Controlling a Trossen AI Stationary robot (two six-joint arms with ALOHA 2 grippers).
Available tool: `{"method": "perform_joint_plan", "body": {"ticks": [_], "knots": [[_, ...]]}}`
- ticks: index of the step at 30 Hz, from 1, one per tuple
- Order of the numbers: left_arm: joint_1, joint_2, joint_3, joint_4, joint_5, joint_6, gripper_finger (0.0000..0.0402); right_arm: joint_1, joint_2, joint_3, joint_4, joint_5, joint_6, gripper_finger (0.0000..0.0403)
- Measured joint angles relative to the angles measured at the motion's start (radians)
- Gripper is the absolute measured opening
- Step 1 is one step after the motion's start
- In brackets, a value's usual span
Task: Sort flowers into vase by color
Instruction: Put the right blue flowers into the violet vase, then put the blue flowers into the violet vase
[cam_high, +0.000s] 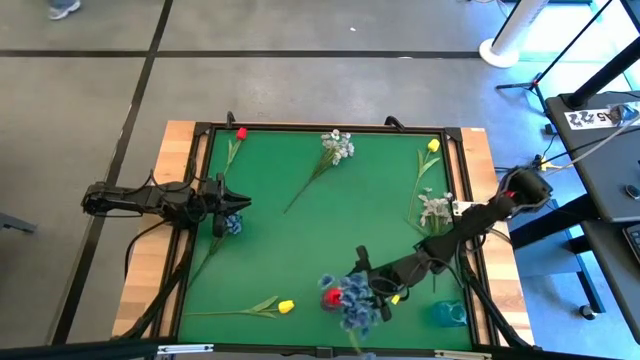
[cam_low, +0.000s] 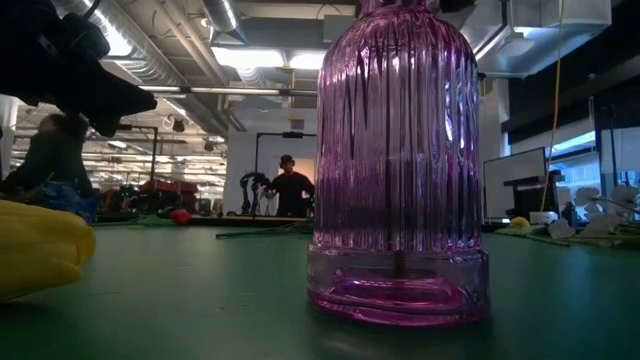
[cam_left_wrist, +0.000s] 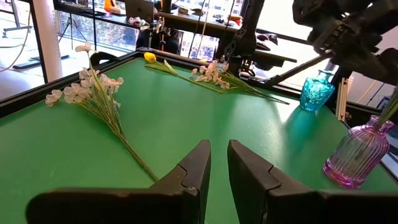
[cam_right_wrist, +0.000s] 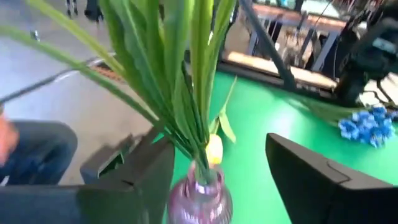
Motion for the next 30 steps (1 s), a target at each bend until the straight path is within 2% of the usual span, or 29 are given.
{"method": "perform_joint_plan", "body": {"ticks": [7,19,30], "knots": [[0.000,0.000,0.000,0.000,0.000,0.000,0.0053,0.000,-0.089,0.000,-0.180,0.000,0.000,0.0290],[0.000,0.000,0.000,0.000,0.000,0.000,0.0053,0.000,-0.274,0.000,-0.497,0.004,0.027,0.0294],[0.000,0.000,0.000,0.026,0.005,-0.032,0.0053,0.000,-0.385,0.000,-0.620,0.028,0.053,0.0294]]}}
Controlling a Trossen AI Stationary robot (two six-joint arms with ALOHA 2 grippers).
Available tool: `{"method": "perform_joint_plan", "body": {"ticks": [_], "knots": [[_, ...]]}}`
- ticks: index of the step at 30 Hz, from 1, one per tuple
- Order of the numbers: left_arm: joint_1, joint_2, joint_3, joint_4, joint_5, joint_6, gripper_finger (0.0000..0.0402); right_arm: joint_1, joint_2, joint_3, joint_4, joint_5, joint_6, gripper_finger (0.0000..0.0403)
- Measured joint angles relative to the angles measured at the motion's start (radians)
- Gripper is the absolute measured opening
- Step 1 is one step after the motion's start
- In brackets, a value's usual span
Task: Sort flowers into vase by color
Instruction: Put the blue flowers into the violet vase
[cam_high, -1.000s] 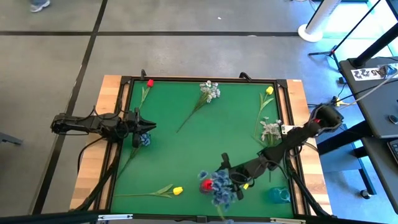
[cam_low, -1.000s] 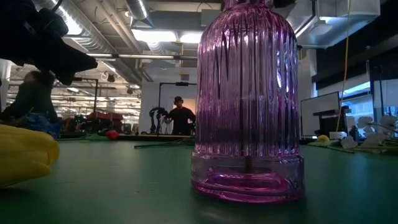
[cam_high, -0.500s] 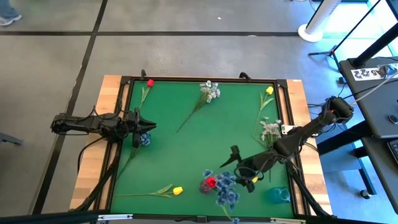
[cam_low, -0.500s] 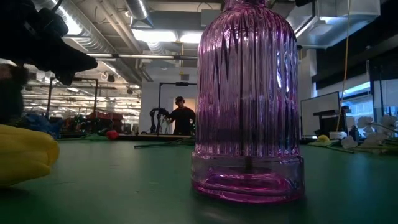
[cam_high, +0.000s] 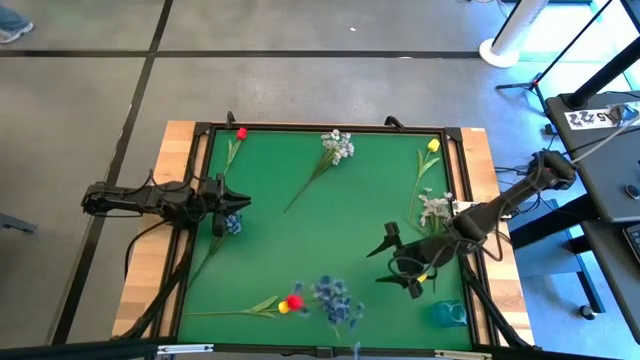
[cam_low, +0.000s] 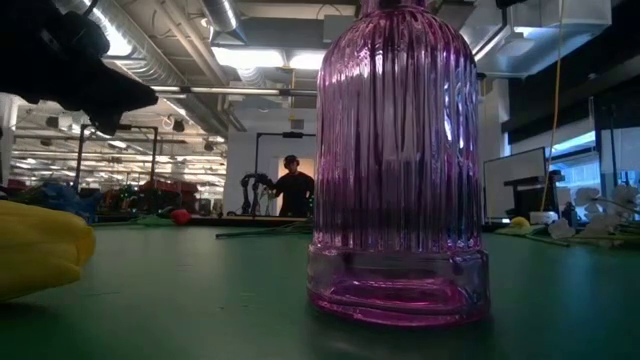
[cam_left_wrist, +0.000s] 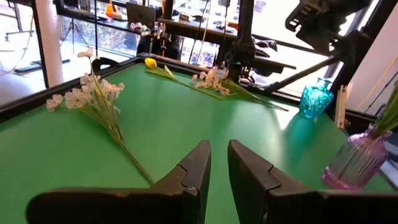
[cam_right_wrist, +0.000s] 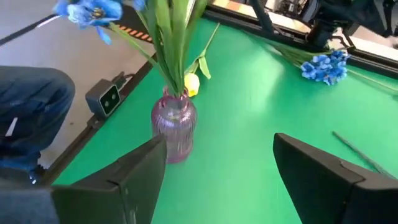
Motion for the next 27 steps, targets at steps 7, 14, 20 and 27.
{"method": "perform_joint_plan", "body": {"ticks": [7,14,20,27], "knots": [[-0.001,0.001,0.000,0.207,0.046,-0.168,0.0053,-0.001,-0.041,0.000,-0.027,0.058,0.025,0.0294],[-0.013,0.016,0.000,0.300,0.176,-0.203,0.0053,-0.015,-0.041,0.000,-0.037,0.168,0.050,0.0294],[-0.091,0.049,-0.064,0.649,0.200,-0.151,0.0053,-0.015,-0.045,0.000,-0.082,0.258,0.051,0.0294],[-0.279,0.263,-0.082,0.917,0.094,-0.096,0.0053,-0.014,-0.045,0.000,-0.112,0.274,0.052,0.0294]]}}
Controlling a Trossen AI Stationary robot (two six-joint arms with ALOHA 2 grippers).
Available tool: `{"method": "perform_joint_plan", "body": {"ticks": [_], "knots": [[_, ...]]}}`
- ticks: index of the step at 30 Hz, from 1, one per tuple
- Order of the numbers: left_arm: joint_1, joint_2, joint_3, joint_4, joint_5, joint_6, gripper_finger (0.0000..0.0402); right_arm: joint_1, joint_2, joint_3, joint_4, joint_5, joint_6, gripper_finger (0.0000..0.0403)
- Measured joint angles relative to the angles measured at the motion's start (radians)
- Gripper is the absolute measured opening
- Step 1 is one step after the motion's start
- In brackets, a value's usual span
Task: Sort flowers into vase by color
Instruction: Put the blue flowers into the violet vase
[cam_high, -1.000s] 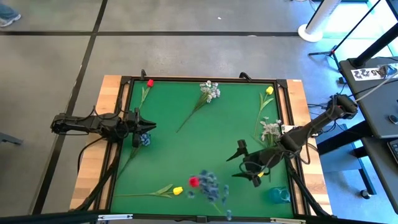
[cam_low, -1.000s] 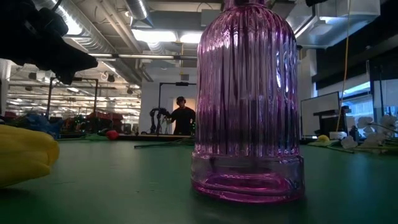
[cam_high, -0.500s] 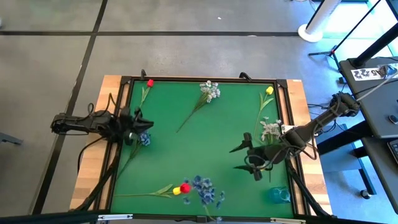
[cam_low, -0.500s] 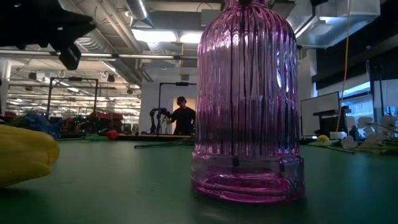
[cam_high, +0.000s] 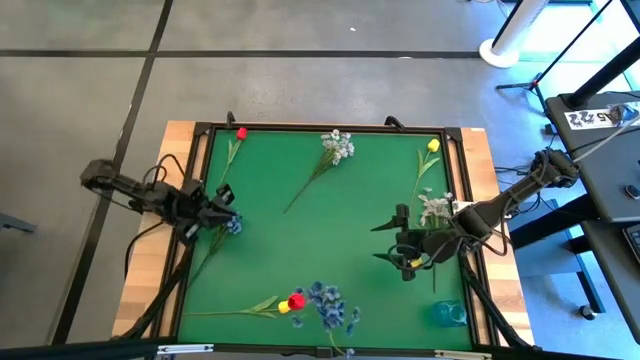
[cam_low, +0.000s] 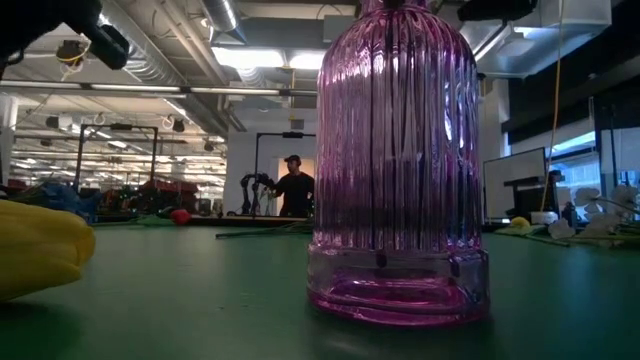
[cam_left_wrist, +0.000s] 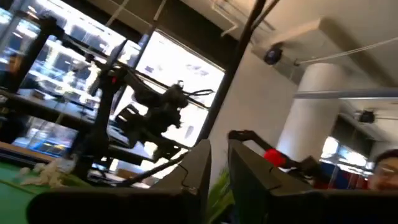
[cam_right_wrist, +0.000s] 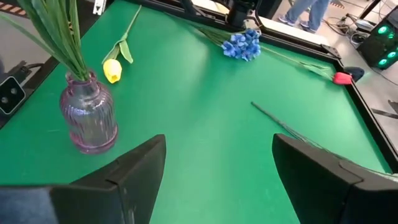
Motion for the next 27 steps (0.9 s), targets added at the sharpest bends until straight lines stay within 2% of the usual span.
{"method": "perform_joint_plan", "body": {"ticks": [4,7,10,12,14,16,18,22,27], "knots": [[-0.092,0.232,0.083,0.092,-0.112,0.058,0.0053,0.000,0.000,0.000,-0.002,-0.006,0.000,0.0294],[-0.131,0.405,0.225,-0.015,-0.236,0.057,0.0053,0.001,0.008,0.000,-0.001,-0.030,0.001,0.0294],[-0.146,0.538,0.398,-0.326,-0.405,-0.016,0.0053,0.002,0.015,0.000,0.002,-0.030,0.045,0.0294],[-0.141,0.603,0.519,-0.622,-0.482,-0.150,0.0053,0.023,0.016,-0.003,0.001,-0.025,0.066,0.0294],[-0.128,0.660,0.629,-0.919,-0.511,-0.331,0.0053,0.052,0.016,-0.011,0.015,-0.009,0.079,0.0294],[-0.119,0.712,0.710,-1.177,-0.505,-0.512,0.0053,0.091,0.016,-0.016,0.018,0.013,0.097,0.0294],[-0.112,0.752,0.769,-1.361,-0.472,-0.680,0.0053,0.138,0.016,-0.017,0.027,0.045,0.115,0.0294],[-0.093,0.796,0.801,-1.562,-0.324,-0.911,0.0071,0.210,0.024,-0.017,0.035,0.089,0.140,0.0294],[-0.067,0.829,0.767,-1.782,-0.139,-1.153,0.0116,0.257,0.068,-0.017,0.047,0.111,0.193,0.0294]]}}
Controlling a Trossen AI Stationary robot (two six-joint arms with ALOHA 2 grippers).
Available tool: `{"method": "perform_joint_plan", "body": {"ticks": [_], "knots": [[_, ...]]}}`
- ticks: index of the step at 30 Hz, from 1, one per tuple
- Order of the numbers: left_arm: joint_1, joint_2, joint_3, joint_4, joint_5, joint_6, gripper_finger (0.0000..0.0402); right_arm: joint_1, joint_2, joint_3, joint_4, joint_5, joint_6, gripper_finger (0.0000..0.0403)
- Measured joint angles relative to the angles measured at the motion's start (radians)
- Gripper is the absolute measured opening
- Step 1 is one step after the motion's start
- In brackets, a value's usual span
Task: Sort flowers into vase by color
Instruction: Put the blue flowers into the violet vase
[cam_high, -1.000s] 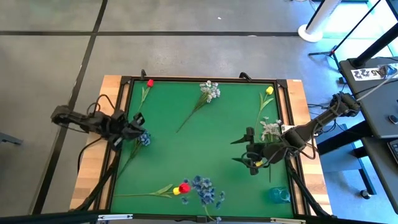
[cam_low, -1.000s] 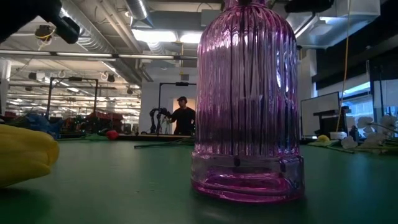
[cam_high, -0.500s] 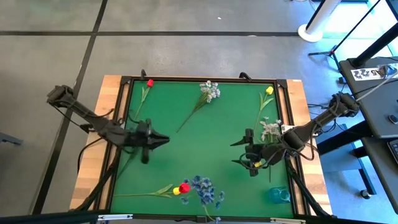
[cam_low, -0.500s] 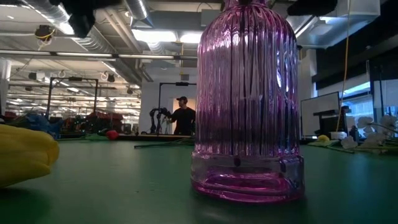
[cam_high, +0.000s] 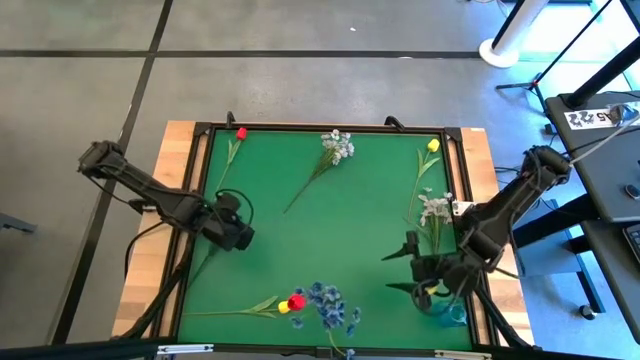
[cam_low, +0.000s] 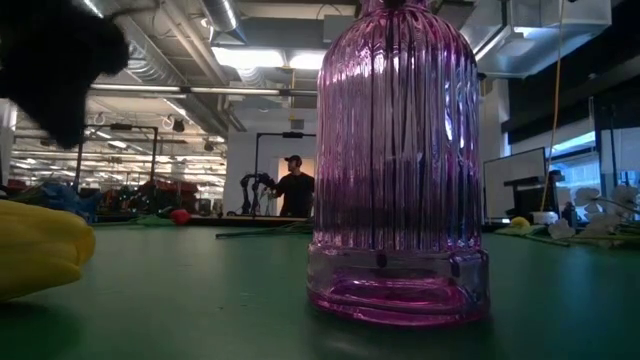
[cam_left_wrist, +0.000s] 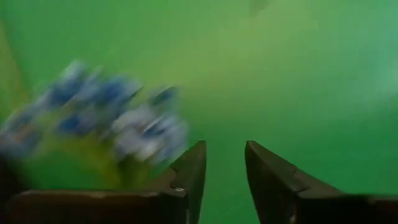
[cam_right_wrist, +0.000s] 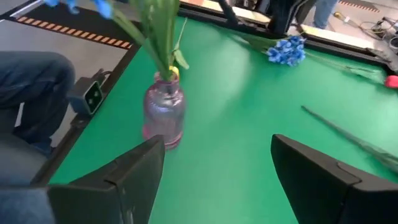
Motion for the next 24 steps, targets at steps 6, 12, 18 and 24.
{"method": "perform_joint_plan", "body": {"ticks": [6,12,18,24], "knots": [[0.059,0.017,-0.011,-0.133,0.068,-0.029,0.0169,-0.003,0.056,0.000,0.031,-0.040,0.023,0.0294],[0.135,0.083,-0.050,-0.145,0.180,0.048,0.0191,-0.034,0.068,0.000,0.037,-0.055,0.017,0.0294],[0.196,0.158,-0.153,-0.022,0.361,0.100,0.0192,-0.056,0.068,0.000,0.042,-0.060,0.017,0.0294],[0.211,0.176,-0.282,0.157,0.446,0.104,0.0191,-0.056,0.068,0.000,0.062,-0.074,0.017,0.0294]]}}
